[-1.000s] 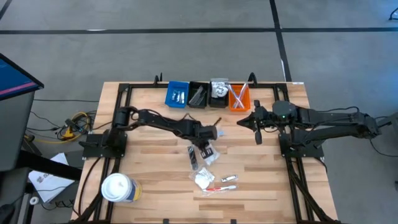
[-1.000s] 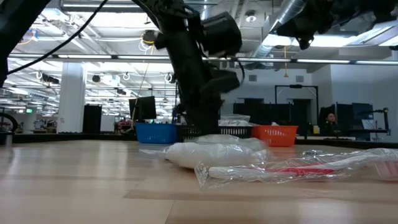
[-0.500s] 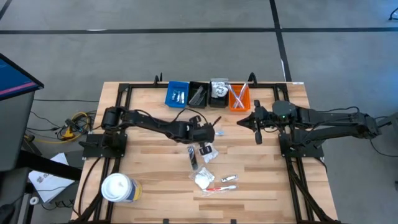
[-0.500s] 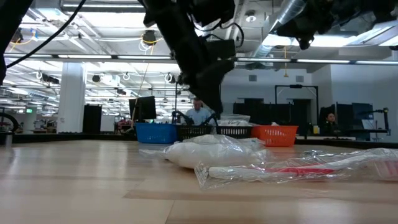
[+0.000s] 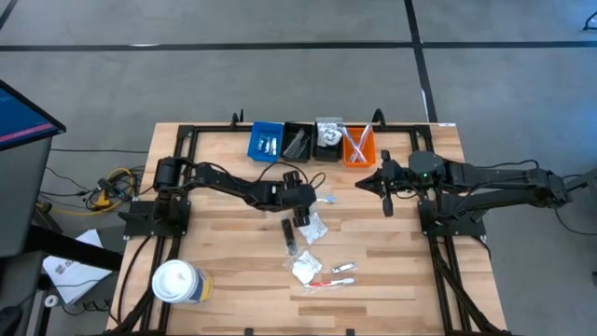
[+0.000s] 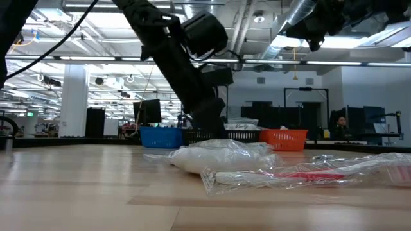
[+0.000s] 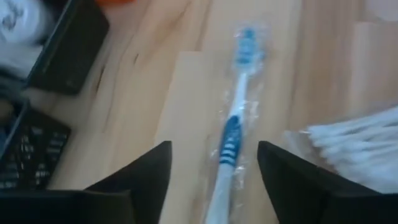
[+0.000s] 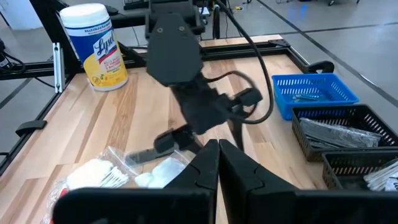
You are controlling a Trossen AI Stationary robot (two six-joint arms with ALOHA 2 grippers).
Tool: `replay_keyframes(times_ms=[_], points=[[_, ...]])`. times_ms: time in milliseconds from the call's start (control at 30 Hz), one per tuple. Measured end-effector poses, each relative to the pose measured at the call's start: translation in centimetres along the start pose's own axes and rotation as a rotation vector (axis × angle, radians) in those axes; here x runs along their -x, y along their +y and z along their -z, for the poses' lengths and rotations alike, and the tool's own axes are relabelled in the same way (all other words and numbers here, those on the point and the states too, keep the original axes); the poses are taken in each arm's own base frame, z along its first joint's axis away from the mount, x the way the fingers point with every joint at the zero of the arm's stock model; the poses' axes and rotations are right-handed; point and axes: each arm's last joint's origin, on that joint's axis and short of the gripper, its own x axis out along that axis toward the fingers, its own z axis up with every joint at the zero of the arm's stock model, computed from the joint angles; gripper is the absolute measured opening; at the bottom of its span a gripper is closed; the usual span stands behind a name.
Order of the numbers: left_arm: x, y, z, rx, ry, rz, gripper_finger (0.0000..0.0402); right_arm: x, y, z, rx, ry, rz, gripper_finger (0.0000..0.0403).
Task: Pick & Place Travel size toiletries
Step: Put the blue toothbrush into the orange bin
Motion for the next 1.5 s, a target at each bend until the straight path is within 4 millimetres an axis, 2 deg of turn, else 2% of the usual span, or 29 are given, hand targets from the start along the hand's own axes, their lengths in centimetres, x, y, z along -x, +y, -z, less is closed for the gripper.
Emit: replay_keyframes(times_ms=[167,367,500,600,700,833,967,1133,1267,1500], points=[[-0.8,0.8,1.7,0.096,0.054,0.080,0.0254,0.0,0.0,0.0,0.000,0.001,0.000,0.0005],[-1.4,1.3,3.0,0.157,0.080,0.170,0.0223,0.0,0.0,0.2,0.002,0.018,0.000,0.0005],[-1.4,1.3,3.1,0.159,0.082,0.176,0.0164,-0.9,0.0,0.7,0.023,0.079,-0.002,0.0005],[-1.4,1.2,3.1,0.155,0.072,0.182,0.0096,-2.1,0.1,1.2,0.031,0.127,-0.026,0.0009],[-1.4,1.1,3.0,0.153,0.069,0.186,0.0028,-3.8,0.4,1.9,0.049,0.180,-0.053,0.0030],[-1.4,1.1,2.5,0.150,0.063,0.160,0.0027,-6.2,1.2,2.8,0.088,0.244,-0.086,0.0090],[-0.9,0.6,1.3,0.125,0.019,0.168,0.0027,-8.3,1.9,2.6,0.124,0.284,-0.105,0.0169],[0.0,-0.7,-0.4,0.108,-0.035,0.277,0.0027,-10.1,2.4,2.5,0.146,0.367,-0.121,0.0247],[0.8,-1.6,-1.7,0.098,-0.075,0.323,0.0023,-11.3,2.5,3.5,0.157,0.490,-0.096,0.0263],[1.7,-2.3,-3.1,0.088,-0.109,0.343,0.0012,-13.2,2.4,4.7,0.175,0.607,-0.041,0.0257]])
